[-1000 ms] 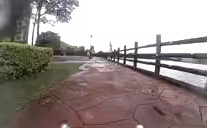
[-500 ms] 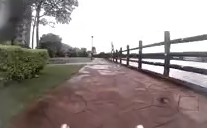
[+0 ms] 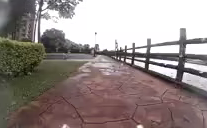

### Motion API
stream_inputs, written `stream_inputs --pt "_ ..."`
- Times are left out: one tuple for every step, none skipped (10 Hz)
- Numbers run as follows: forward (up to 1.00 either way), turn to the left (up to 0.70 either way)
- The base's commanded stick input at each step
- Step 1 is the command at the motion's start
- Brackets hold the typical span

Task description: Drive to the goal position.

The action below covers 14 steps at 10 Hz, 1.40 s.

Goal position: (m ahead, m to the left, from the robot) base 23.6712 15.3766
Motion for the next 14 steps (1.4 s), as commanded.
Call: stream_inputs --pt "0.85 0.01" --pt "0.85 0.01" --pt "0.85 0.01" --pt "0.85 0.01" --pt "0.85 0.01" --pt "0.85 0.01" --pt "0.85 0.01" --pt "0.85 0.01" --pt "0.85 0.01" --pt "0.85 0.01" --pt "0.85 0.01" --pt "0.85 0.01" --pt "0.85 0.01" --pt "0.85 0.01"
